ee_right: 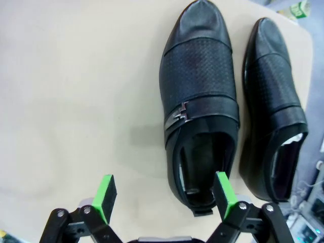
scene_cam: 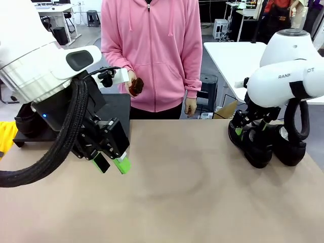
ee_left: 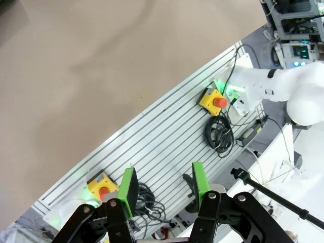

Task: Organize the shoes by placing them on the stand.
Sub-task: Pick up one Shoe and place it in the middle of the table.

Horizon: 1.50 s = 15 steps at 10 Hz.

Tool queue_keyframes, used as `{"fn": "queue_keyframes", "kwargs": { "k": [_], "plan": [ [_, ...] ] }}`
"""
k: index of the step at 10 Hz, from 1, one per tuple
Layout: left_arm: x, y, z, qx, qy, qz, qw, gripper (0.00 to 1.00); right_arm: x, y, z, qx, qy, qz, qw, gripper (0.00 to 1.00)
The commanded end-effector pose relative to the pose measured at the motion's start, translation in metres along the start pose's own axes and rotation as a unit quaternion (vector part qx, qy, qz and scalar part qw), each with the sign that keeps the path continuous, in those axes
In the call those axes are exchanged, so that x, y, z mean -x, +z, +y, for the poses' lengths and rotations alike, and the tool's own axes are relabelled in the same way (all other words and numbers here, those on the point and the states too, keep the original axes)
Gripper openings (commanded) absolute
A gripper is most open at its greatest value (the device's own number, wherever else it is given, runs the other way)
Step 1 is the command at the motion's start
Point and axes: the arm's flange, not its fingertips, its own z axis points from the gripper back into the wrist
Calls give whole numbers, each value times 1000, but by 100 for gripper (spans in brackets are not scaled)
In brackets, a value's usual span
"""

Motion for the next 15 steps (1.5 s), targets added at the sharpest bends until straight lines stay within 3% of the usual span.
{"fn": "queue_keyframes", "kwargs": {
  "k": [1, 4, 7, 10, 11, 13, 15],
  "plan": [
    [2, 2, -1, 9, 2, 0, 1000, 57, 16, 14, 9, 5, 10, -15, 1000, 100],
    [2, 2, -1, 9, 2, 0, 1000, 57, -3, 4, -8, 10, -2, -1, 1000, 100],
    [2, 2, -1, 9, 2, 0, 1000, 57, -7, 2, -58, 21, -49, 10, 999, 100],
    [2, 2, -1, 9, 2, 0, 1000, 57, -14, -11, -77, 1, -12, 15, 1000, 100],
    [2, 2, -1, 9, 2, 0, 1000, 57, -18, -18, -78, 2, -7, 11, 1000, 93],
    [2, 2, -1, 9, 2, 0, 1000, 57, -22, -27, -77, 25, -2, 15, 1000, 54],
    [2, 2, -1, 9, 2, 0, 1000, 57, -25, -36, -77, 30, -3, 24, 999, 54]
  ]
}}
